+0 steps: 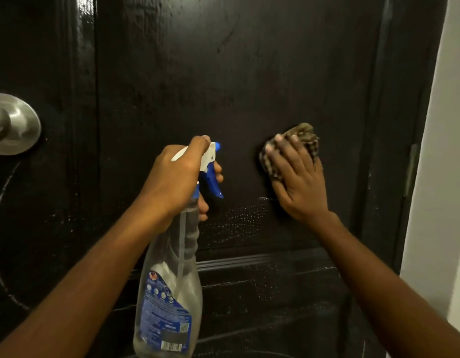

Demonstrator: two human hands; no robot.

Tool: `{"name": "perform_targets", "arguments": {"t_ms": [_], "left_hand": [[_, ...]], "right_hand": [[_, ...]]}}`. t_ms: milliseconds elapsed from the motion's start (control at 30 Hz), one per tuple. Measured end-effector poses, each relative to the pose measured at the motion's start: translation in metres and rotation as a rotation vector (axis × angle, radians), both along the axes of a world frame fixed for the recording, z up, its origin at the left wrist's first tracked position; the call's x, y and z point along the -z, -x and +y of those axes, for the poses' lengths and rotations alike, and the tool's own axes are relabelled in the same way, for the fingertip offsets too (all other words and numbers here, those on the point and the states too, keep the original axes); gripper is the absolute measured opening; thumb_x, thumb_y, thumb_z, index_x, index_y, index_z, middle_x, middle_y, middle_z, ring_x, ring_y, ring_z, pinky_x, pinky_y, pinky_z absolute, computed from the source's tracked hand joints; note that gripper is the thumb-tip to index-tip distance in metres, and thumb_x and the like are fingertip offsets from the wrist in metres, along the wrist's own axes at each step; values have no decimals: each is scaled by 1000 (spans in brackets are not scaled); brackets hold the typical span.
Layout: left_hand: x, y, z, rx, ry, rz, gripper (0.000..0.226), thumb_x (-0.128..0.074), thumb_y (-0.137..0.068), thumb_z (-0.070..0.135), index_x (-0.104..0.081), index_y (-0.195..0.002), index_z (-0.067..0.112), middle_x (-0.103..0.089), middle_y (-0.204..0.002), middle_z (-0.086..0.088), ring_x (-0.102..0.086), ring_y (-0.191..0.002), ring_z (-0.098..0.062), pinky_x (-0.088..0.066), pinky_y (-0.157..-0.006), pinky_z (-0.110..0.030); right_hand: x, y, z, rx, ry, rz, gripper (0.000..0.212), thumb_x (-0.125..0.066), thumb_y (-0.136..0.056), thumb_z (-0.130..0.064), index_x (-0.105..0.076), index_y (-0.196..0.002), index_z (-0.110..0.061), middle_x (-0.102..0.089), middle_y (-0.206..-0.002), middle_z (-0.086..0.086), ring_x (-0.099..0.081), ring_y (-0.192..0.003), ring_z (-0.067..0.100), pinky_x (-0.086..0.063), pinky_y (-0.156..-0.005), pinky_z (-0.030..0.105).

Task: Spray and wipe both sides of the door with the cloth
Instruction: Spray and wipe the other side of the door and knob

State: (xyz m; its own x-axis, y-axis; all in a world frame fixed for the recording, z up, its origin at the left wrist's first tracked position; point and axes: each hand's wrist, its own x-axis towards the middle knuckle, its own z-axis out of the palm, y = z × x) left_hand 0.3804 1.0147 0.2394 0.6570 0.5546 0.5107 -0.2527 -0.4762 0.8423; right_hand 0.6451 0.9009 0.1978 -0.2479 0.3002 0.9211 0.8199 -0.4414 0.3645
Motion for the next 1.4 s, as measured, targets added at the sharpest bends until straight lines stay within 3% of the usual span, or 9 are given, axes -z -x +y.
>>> {"name": "perform_targets", "arguments": {"t_ms": [100, 300, 500, 800, 967, 1100, 1200, 1300, 1400], "left_hand": [[0, -10, -2, 15, -7, 3, 58, -38, -101, 53, -71, -89, 7, -75, -87, -10, -57, -43, -21, -49, -46, -31], [7, -30, -11, 54, -17, -4, 57, -39, -101, 52, -70, -87, 6, -75, -85, -11, -56, -40, -20, -49, -45, -31], [17, -34, -16, 101, -21, 3, 57, -39, -102, 50, -69, -87, 5, -75, -85, -11, -55, -39, -19, -50, -44, -31], [18, -36, -14, 127, -29, 7, 56, -37, -103, 49, -69, -89, 5, -74, -87, -12, -56, -39, -18, -49, -43, -29], [27, -40, -13, 175, -14, 15, 56, -38, -102, 50, -69, -89, 5, -74, -85, -11, -55, -40, -20, -49, -42, -29], [41, -50, -21, 228, -31, 51, 56, -39, -101, 50, -69, -87, 5, -74, -83, -10, -55, -41, -23, -50, -44, -31], [53, -64, -31, 254, -47, 96, 55, -41, -101, 50, -70, -84, 6, -74, -82, -11, -58, -43, -28, -50, -45, -33], [65, -78, -46, 276, -58, 141, 55, -42, -101, 50, -70, -82, 6, -74, -79, -10, -61, -47, -33, -51, -46, -35], [74, -87, -58, 274, -50, 185, 55, -41, -101, 50, -69, -81, 5, -74, -80, -9, -59, -44, -29, -52, -45, -34]], "right_hand": [[-22, -44, -39, 36, 134, -148, 60, -47, -95, -31, -38, -154, -25, -37, -161, 8, -25, -152, 25, -32, -115, 52], [-21, -67, -57, -76, -435, 506, 62, -42, -100, -32, -25, -160, -26, -22, -167, 0, -12, -155, 16, -9, -126, 40], [74, -43, -36, -88, -639, 687, 57, -40, -104, -32, -27, -159, -25, -28, -165, 0, -17, -153, 12, -16, -126, 41], [-33, -42, -31, -75, -528, 554, 58, -40, -103, -32, -27, -159, -25, -26, -166, -2, -13, -155, 17, -12, -126, 45], [16, -39, -34, -112, -372, 425, 60, -48, -101, -21, -30, -158, -22, -25, -166, 0, -12, -156, 17, -11, -126, 44], [69, -50, -67, -388, -363, 753, 57, -48, -99, -27, -36, -154, -35, -28, -161, -23, -17, -154, 9, -13, -127, 49], [63, -49, -99, -737, -425, 1061, 61, -55, -96, -39, -44, -153, -22, -47, -156, -1, -41, -145, 23, -30, -121, 54], [52, -34, -112, -724, -383, 1136, 60, -46, -95, -29, -43, -152, -11, -57, -143, 9, -59, -126, 18, -51, -102, 33], [54, -33, -110, -757, -376, 1170, 60, -46, -94, -29, -43, -152, -12, -55, -146, 13, -55, -130, 27, -45, -110, 45]]}}
